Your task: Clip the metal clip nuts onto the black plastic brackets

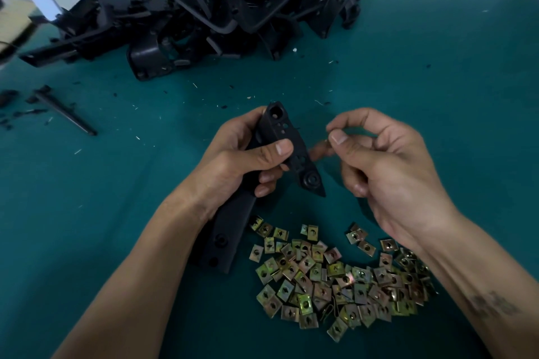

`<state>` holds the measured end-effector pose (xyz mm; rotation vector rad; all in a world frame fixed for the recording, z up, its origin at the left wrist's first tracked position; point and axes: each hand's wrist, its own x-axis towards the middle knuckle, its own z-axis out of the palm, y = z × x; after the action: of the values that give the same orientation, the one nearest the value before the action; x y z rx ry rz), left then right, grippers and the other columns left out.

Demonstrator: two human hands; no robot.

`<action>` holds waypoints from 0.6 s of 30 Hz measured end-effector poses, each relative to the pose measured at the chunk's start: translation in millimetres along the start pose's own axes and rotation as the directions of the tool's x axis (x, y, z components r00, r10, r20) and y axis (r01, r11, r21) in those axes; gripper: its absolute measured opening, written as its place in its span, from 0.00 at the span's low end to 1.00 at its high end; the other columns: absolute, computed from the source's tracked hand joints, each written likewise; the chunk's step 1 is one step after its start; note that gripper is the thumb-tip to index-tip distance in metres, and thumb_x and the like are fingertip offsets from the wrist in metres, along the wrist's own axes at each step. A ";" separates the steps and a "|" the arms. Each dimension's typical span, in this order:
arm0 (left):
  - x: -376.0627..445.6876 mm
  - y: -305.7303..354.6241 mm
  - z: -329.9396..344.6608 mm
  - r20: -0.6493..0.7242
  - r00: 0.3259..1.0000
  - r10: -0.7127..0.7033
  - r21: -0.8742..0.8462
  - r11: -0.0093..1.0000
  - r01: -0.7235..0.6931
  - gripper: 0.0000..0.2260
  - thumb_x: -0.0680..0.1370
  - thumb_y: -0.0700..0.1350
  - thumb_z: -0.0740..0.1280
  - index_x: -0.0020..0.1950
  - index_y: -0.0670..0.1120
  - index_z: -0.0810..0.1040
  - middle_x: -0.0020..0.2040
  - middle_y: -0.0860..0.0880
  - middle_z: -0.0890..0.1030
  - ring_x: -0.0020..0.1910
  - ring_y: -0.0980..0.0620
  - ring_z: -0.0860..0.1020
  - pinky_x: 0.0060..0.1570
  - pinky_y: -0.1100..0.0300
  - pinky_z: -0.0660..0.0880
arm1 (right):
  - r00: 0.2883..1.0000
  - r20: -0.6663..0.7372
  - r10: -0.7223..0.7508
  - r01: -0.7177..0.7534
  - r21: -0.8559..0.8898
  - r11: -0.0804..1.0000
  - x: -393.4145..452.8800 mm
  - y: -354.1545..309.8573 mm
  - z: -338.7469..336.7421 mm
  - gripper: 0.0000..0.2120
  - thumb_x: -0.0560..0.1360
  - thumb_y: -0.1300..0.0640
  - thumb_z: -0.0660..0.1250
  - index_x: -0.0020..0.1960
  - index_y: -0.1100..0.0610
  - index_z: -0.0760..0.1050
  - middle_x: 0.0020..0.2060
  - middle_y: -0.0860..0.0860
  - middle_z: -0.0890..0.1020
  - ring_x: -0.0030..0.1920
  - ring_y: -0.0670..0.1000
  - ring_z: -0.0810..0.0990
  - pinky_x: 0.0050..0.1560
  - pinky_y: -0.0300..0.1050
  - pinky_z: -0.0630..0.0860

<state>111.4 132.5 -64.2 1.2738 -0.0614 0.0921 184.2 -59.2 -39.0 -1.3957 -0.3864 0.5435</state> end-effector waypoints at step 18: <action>-0.2 1.1 1.4 -0.008 1.000 0.001 0.005 1.000 -0.001 0.09 0.74 0.42 0.71 0.48 0.42 0.72 0.36 0.45 0.74 0.26 0.52 0.66 0.23 0.63 0.65 | 0.982 -0.036 0.183 -0.169 0.246 0.954 -6.9 -3.0 12.3 0.10 0.64 0.59 0.77 0.43 0.62 0.83 0.38 0.57 0.85 0.19 0.43 0.61 0.18 0.34 0.57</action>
<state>111.1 131.5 -62.8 1.2784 -0.0550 0.0988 172.1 -53.4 -33.8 -1.2123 -0.1424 0.6710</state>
